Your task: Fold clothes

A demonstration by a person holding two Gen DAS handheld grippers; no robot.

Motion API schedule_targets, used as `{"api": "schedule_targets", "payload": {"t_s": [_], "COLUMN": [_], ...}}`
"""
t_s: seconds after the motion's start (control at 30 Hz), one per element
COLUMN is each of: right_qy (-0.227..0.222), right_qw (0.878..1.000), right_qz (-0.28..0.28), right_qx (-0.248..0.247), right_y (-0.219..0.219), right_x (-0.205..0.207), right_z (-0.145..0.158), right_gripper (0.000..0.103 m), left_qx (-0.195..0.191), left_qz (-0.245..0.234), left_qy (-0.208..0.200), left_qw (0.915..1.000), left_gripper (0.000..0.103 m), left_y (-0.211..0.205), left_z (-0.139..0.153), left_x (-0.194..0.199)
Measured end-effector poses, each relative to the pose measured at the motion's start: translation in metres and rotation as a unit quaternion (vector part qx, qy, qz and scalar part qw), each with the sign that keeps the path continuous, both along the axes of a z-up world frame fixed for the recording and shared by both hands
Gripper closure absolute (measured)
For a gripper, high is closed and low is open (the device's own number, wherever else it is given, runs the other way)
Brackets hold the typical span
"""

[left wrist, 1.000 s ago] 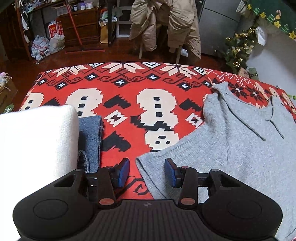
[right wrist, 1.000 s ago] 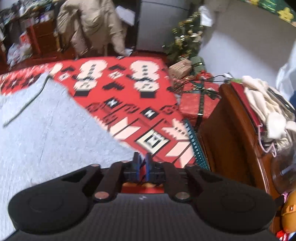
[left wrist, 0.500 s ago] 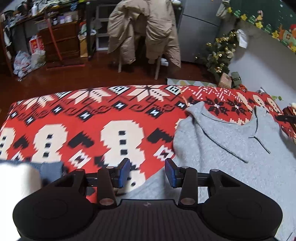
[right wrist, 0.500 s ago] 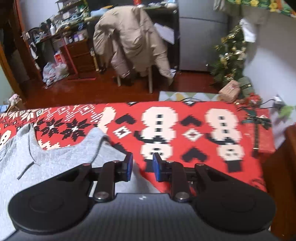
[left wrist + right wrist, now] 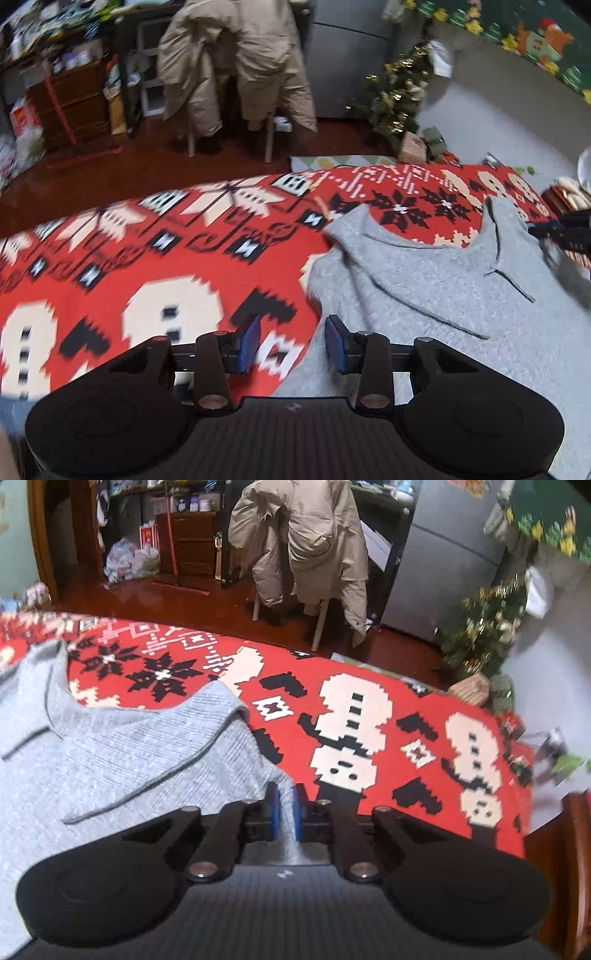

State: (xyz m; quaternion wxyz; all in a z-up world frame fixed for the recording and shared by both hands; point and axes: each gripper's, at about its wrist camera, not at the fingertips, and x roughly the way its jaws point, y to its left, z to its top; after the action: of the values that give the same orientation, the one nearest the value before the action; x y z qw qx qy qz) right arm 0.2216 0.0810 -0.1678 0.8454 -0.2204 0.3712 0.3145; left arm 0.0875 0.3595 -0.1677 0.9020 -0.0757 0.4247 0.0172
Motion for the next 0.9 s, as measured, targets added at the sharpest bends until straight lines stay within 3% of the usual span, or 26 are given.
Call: {"api": "schedule_targets", "payload": {"t_s": [0.1,0.33,0.47,0.53,0.63,0.7,0.83,0.9], "right_qy": [-0.016,-0.018,-0.009,-0.008,-0.013,-0.018,0.001,0.021], "right_qw": [1.0,0.999,0.999,0.999,0.999,0.999,0.998,0.996], "right_qz": [-0.01,-0.035,-0.042,-0.044,-0.044,-0.049,-0.065,-0.077], "right_qx": [-0.014,-0.012,0.003,0.007,0.005,0.002,0.022,0.045], "right_y": [0.002,-0.002,-0.007,-0.008,-0.008,-0.008,-0.012,-0.02], "right_x": [0.003,0.012,0.014,0.014,0.013,0.014,0.019,0.022], "right_z": [-0.001,-0.001,-0.001,-0.001,-0.001,-0.002,-0.001,0.002], "right_gripper": [0.098,0.098,0.097,0.097,0.097,0.097,0.095,0.083], "left_qx": [-0.03,-0.103,-0.095,-0.066,0.016,0.041,0.039,0.028], "left_qz": [0.003,0.033,0.026,0.02,0.026,0.034,0.029,0.038], "left_qy": [-0.002,-0.033,0.006,0.009,-0.007,-0.007,0.021,0.02], "left_qw": [0.9995,0.9936,0.9951,0.9976,0.9995,0.9986,0.9986,0.9987], "left_gripper": [0.076,0.077,0.077,0.098,0.098,0.098,0.094,0.079], "left_y": [0.003,0.022,0.017,0.01,0.0,0.006,0.012,0.017], "left_z": [0.002,0.016,0.003,0.003,0.01,0.013,0.005,0.009], "left_x": [0.011,0.012,0.028,0.031,0.029,0.028,0.03,0.028]}}
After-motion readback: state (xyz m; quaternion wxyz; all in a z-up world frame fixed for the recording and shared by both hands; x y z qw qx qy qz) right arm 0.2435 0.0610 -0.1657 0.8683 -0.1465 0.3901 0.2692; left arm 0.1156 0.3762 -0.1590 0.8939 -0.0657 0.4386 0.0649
